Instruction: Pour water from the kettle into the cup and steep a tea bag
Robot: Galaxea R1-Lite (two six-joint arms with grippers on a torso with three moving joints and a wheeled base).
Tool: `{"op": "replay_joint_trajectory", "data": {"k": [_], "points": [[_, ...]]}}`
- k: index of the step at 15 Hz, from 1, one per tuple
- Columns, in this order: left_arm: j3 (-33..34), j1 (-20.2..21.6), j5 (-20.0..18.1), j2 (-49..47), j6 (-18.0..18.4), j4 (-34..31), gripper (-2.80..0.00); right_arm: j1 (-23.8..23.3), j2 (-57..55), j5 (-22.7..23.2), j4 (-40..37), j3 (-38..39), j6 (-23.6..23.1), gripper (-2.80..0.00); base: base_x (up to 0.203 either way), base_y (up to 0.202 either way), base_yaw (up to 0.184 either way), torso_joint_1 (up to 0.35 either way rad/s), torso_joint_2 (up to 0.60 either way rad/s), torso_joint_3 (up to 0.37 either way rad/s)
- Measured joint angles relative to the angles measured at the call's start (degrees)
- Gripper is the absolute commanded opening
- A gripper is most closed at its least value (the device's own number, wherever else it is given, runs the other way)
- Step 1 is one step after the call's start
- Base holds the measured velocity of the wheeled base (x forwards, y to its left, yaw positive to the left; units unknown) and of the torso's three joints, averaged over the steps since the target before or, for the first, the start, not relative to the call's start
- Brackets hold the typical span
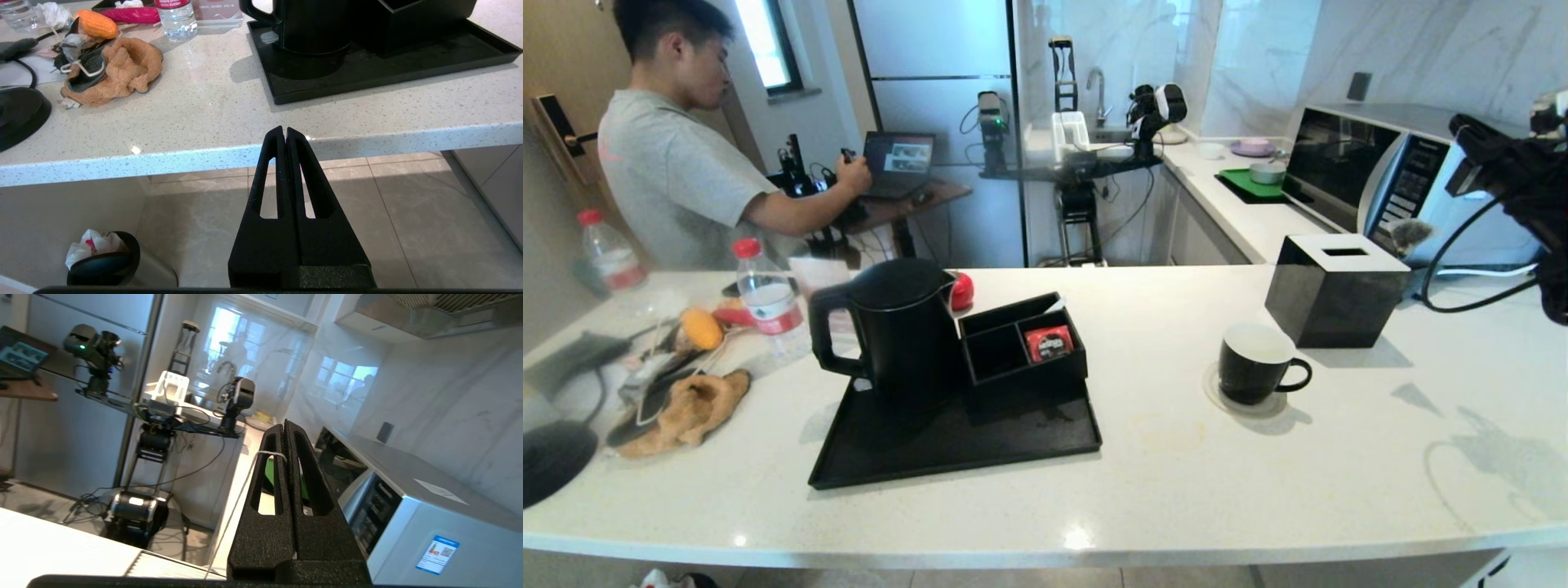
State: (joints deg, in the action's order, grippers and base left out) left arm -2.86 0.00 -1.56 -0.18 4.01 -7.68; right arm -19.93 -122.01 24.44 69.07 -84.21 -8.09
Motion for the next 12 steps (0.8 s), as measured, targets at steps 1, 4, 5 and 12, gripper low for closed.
{"op": "replay_joint_trajectory", "data": {"k": [1,4,5,12], "points": [[0.00,0.00,0.00,0.02,0.00,-0.01,-2.80,-0.44,-0.96,-0.02,-0.11,-1.10,-0.02,-2.80,0.000,0.000,0.000,0.000,0.00,0.000],[0.00,0.00,0.00,0.09,0.01,-0.02,-2.80,-1.02,-3.77,-0.02,-0.17,-3.87,-0.02,-2.80,0.000,0.000,0.000,0.000,0.00,0.000],[0.00,0.00,0.00,0.09,0.00,0.00,-2.80,-1.04,-4.66,-0.02,-0.13,-5.04,-0.03,-2.80,0.000,0.000,0.000,0.000,0.00,0.000],[-0.05,0.00,-0.01,0.11,0.00,-0.02,-2.80,-1.02,-12.04,0.06,-2.37,-19.75,2.91,-2.80,0.000,0.000,0.000,0.000,0.00,0.000]]}}
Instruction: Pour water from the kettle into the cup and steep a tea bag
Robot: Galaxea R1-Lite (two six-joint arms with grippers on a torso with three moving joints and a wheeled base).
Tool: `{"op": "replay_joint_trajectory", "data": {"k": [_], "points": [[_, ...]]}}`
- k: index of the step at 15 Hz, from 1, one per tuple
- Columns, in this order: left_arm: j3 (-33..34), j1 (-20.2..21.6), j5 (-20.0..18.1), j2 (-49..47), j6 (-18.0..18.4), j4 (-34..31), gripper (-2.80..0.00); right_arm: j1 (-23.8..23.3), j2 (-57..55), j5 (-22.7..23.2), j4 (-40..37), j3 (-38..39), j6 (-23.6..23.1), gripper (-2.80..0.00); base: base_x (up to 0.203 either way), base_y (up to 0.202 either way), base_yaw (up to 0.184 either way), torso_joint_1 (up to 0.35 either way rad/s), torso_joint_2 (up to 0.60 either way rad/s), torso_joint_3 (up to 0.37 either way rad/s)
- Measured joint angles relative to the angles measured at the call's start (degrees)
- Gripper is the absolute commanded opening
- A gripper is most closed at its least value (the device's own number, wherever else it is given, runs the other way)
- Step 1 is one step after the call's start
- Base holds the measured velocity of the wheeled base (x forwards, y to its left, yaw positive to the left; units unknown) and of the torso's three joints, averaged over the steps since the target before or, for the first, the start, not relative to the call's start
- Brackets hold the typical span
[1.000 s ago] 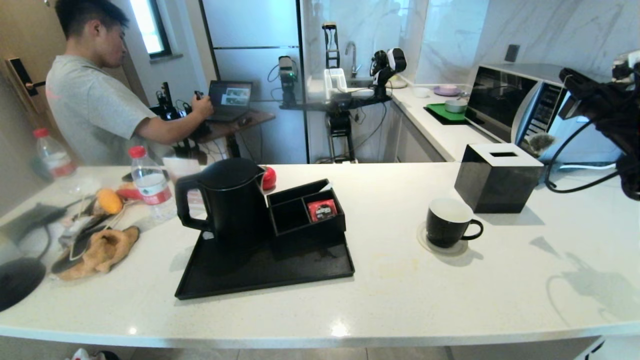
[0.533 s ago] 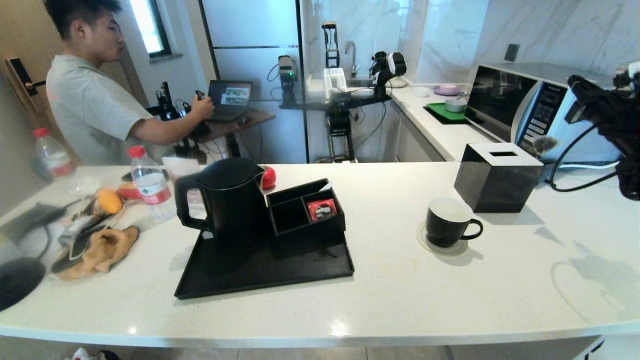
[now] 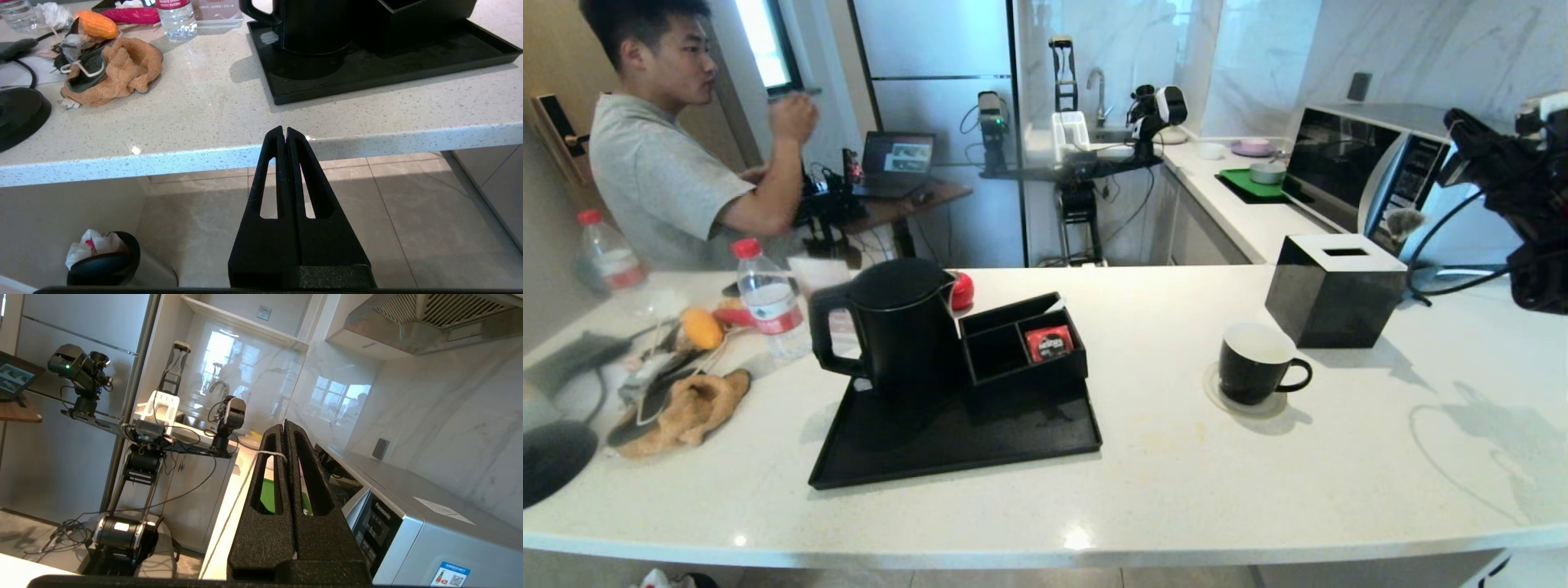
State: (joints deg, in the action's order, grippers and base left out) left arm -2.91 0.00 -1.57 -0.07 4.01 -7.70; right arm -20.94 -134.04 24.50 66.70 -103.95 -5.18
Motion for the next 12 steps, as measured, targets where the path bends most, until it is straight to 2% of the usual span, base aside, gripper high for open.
{"op": "replay_joint_trajectory", "data": {"k": [7,12], "points": [[0.00,0.00,0.01,0.02,-0.02,0.02,-2.80,0.71,-5.13,0.11,0.19,-3.30,-0.02,-2.80,0.000,0.000,0.000,0.000,0.00,0.000],[0.00,0.00,0.01,0.02,-0.07,0.00,-2.80,3.37,-6.11,0.07,0.47,-3.37,0.00,-2.80,0.000,0.000,0.000,0.000,0.00,0.000]]}}
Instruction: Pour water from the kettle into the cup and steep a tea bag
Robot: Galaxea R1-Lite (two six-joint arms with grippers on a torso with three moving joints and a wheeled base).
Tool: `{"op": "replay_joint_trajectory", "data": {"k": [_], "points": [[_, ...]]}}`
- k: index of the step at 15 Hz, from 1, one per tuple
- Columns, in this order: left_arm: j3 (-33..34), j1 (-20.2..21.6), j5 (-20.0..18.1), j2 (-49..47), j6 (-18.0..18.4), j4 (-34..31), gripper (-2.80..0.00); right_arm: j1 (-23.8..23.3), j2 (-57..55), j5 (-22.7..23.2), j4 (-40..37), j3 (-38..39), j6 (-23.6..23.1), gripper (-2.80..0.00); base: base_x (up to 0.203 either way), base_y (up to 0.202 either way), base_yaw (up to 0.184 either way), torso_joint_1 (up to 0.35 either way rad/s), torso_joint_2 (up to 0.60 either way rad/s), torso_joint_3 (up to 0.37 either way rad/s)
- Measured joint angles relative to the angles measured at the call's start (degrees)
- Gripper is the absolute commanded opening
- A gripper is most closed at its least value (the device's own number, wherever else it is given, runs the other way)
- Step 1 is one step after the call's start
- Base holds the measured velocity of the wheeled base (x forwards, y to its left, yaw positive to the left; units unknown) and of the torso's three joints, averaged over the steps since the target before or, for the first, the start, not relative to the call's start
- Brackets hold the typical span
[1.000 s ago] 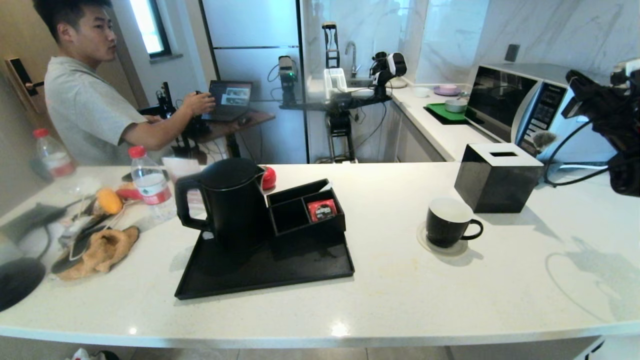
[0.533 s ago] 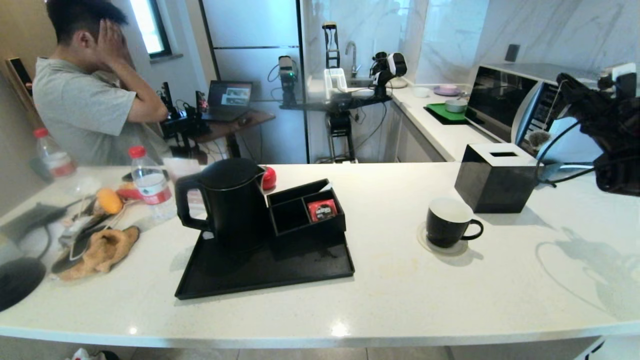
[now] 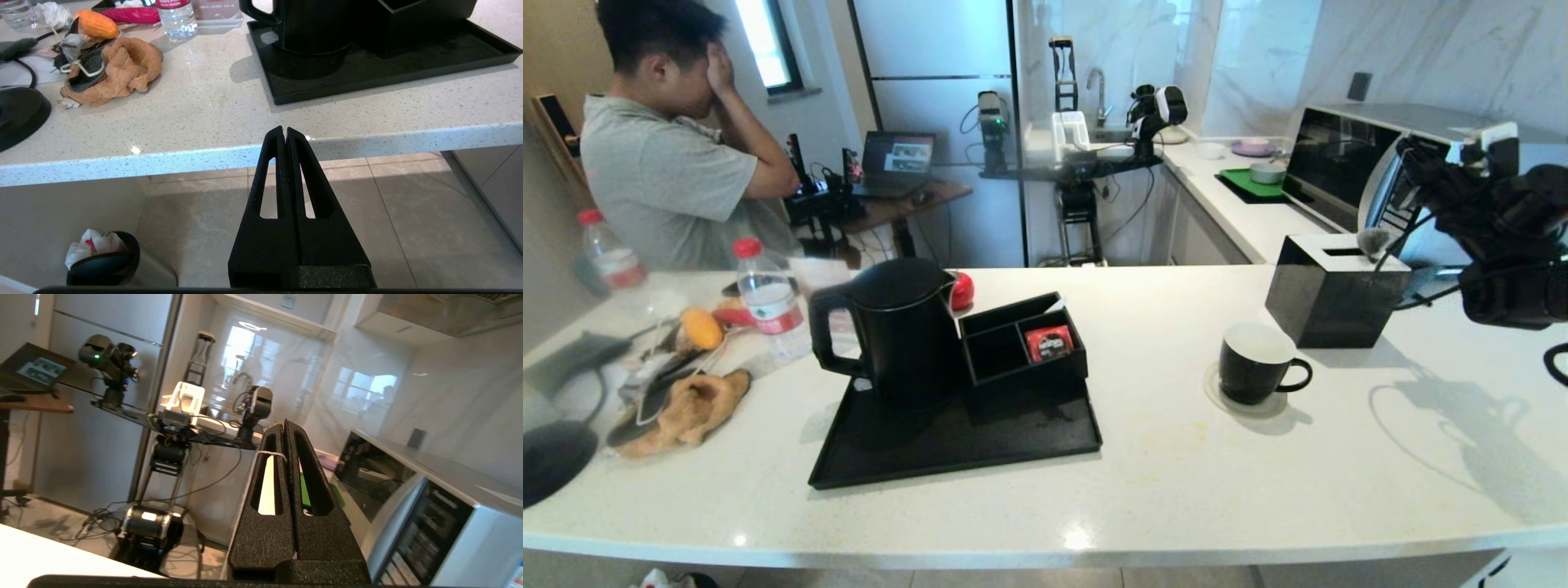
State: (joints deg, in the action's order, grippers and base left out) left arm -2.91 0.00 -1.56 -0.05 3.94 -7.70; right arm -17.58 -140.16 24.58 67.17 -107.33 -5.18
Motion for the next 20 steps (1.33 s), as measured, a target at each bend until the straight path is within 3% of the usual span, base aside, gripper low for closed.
{"op": "replay_joint_trajectory", "data": {"k": [5,20], "points": [[0.02,0.00,0.00,0.00,-0.02,0.02,-2.80,1.92,-0.47,-0.07,-0.78,-0.79,0.03,-2.80,0.000,0.000,0.000,0.000,0.00,0.000],[0.02,0.00,-0.01,0.00,0.00,0.02,-2.80,1.81,-4.91,-0.46,-2.05,-4.66,1.85,-2.80,0.000,0.000,0.000,0.000,0.00,0.000]]}}
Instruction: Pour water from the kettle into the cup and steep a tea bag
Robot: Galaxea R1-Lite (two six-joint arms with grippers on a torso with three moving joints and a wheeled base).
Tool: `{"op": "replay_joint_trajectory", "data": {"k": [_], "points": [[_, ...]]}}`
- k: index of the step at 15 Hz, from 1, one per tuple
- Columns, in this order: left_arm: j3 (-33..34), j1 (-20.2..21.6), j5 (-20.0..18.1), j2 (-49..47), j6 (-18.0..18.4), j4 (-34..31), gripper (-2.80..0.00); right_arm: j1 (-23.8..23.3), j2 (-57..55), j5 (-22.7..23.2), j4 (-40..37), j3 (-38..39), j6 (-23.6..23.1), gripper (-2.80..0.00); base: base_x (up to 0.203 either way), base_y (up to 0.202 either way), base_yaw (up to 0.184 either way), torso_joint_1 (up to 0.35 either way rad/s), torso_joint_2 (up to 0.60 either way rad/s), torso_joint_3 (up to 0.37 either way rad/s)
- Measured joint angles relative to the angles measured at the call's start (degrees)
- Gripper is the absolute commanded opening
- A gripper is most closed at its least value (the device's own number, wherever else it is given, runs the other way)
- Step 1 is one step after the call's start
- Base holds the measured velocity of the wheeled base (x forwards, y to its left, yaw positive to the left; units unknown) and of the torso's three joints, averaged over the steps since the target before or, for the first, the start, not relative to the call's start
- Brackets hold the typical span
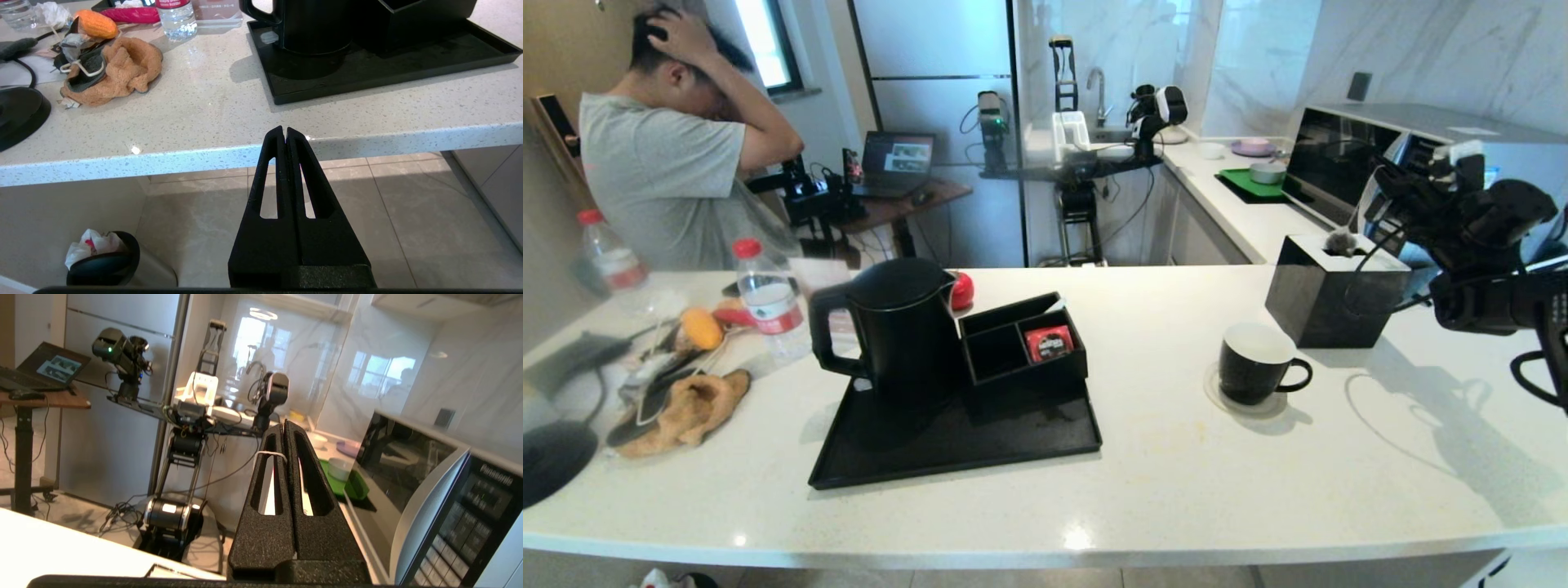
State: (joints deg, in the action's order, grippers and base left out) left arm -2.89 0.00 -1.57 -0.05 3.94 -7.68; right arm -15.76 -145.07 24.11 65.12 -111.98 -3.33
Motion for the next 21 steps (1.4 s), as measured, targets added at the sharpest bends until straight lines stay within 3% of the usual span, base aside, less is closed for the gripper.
{"op": "replay_joint_trajectory", "data": {"k": [15,21], "points": [[0.00,0.00,0.00,0.02,-0.02,0.00,-2.80,-4.70,0.33,0.22,1.80,0.27,-0.25,-2.80,0.000,0.000,0.000,0.000,0.00,0.000],[0.00,0.00,0.00,0.02,-0.02,-0.04,-2.80,-2.48,-0.69,0.41,4.10,2.60,-1.57,-2.80,0.000,0.000,0.000,0.000,0.00,0.000]]}}
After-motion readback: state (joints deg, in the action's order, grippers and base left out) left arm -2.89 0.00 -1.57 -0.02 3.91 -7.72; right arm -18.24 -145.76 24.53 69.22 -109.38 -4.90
